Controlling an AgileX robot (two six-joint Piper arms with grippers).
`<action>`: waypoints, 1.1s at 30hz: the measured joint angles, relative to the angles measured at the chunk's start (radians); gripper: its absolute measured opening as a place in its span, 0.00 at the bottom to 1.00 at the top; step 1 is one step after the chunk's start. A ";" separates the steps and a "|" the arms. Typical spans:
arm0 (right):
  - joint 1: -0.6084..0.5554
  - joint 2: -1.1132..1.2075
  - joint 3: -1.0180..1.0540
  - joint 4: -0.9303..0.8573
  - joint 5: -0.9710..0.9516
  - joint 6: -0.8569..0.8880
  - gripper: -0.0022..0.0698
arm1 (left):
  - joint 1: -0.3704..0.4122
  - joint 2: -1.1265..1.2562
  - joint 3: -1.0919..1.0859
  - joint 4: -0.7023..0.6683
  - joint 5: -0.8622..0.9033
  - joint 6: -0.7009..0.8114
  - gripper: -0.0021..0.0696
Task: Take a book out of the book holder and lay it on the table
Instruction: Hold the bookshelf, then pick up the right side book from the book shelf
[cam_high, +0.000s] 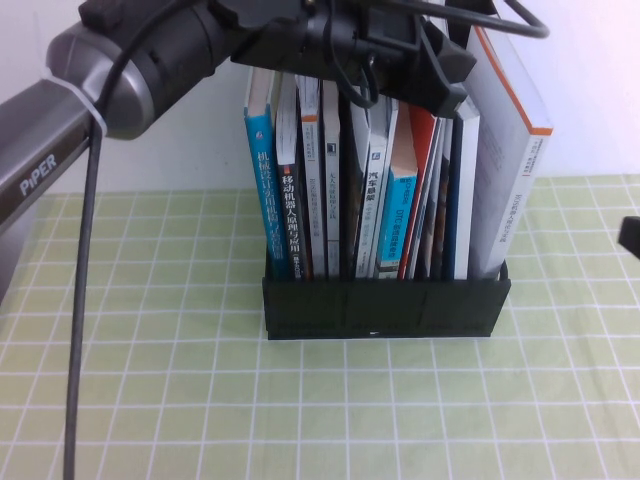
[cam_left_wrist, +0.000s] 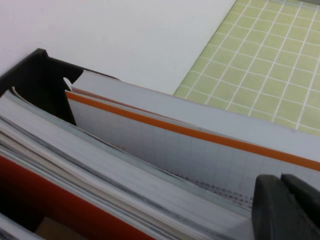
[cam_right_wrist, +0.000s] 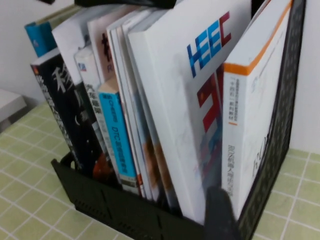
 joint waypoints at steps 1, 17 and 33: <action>0.010 0.025 -0.010 0.002 0.000 -0.007 0.61 | 0.000 0.000 0.000 0.000 0.000 0.000 0.03; 0.257 0.367 -0.341 0.019 -0.228 -0.004 0.64 | 0.000 0.000 0.000 0.000 -0.002 -0.003 0.03; 0.276 0.694 -0.524 0.027 -0.261 -0.003 0.25 | 0.000 0.000 0.000 0.000 -0.015 -0.003 0.03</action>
